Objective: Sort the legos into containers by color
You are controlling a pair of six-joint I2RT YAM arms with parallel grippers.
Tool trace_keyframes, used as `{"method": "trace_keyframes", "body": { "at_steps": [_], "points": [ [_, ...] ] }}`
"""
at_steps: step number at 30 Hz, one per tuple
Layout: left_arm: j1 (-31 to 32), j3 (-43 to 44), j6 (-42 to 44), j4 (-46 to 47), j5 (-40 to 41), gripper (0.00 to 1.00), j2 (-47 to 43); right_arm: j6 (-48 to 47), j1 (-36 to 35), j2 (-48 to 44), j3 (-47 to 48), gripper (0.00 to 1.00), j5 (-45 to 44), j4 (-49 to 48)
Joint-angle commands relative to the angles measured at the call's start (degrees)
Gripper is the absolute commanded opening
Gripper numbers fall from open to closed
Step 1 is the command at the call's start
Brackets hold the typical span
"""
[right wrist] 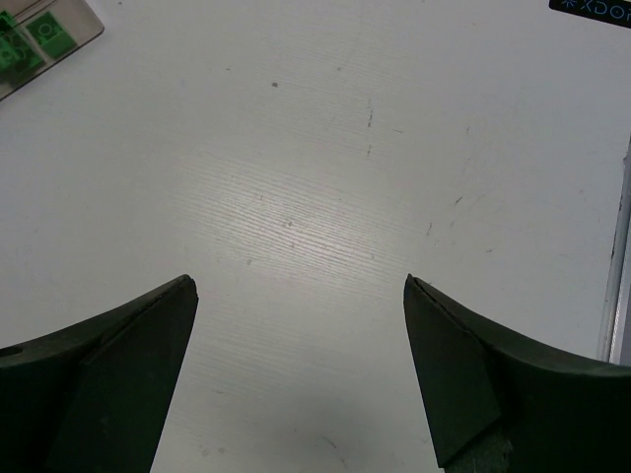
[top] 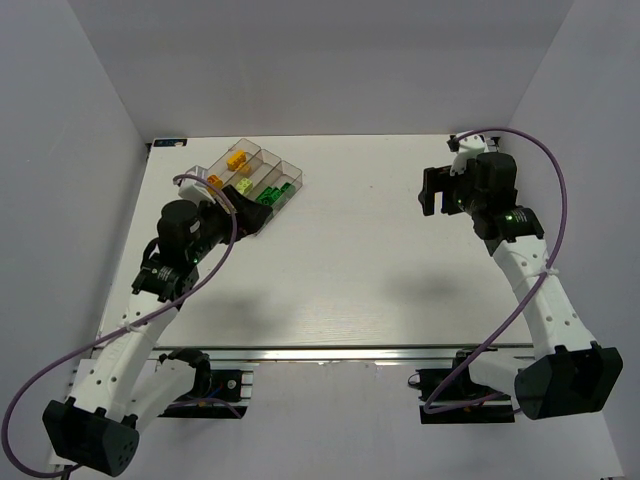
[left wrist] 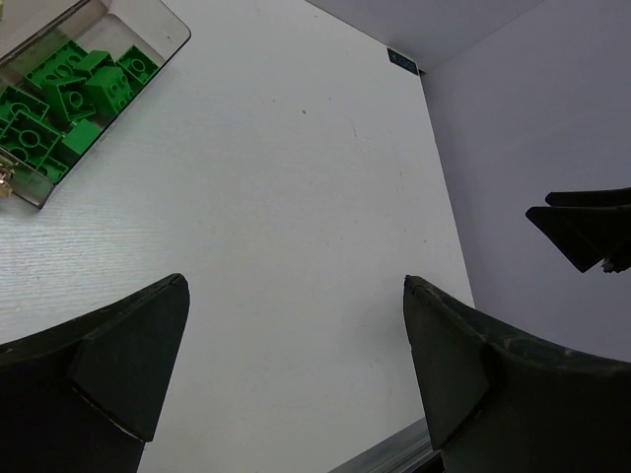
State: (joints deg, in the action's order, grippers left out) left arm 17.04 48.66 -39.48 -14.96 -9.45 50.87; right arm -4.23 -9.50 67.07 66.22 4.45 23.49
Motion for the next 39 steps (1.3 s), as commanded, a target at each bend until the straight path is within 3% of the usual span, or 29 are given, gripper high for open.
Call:
{"method": "trace_keyframes", "body": {
  "at_steps": [1,39],
  "points": [
    [-0.25,0.03,-0.07,0.28,-0.48,0.98,-2.18,-1.13,-0.17,-0.71,0.05,0.89,-0.67,-1.51],
    [-0.16,-1.91,0.72,1.95,-1.00,0.98,-4.47,-0.08,-0.17,-2.03,-1.97,0.89,-0.14,-1.78]
  ]
}}
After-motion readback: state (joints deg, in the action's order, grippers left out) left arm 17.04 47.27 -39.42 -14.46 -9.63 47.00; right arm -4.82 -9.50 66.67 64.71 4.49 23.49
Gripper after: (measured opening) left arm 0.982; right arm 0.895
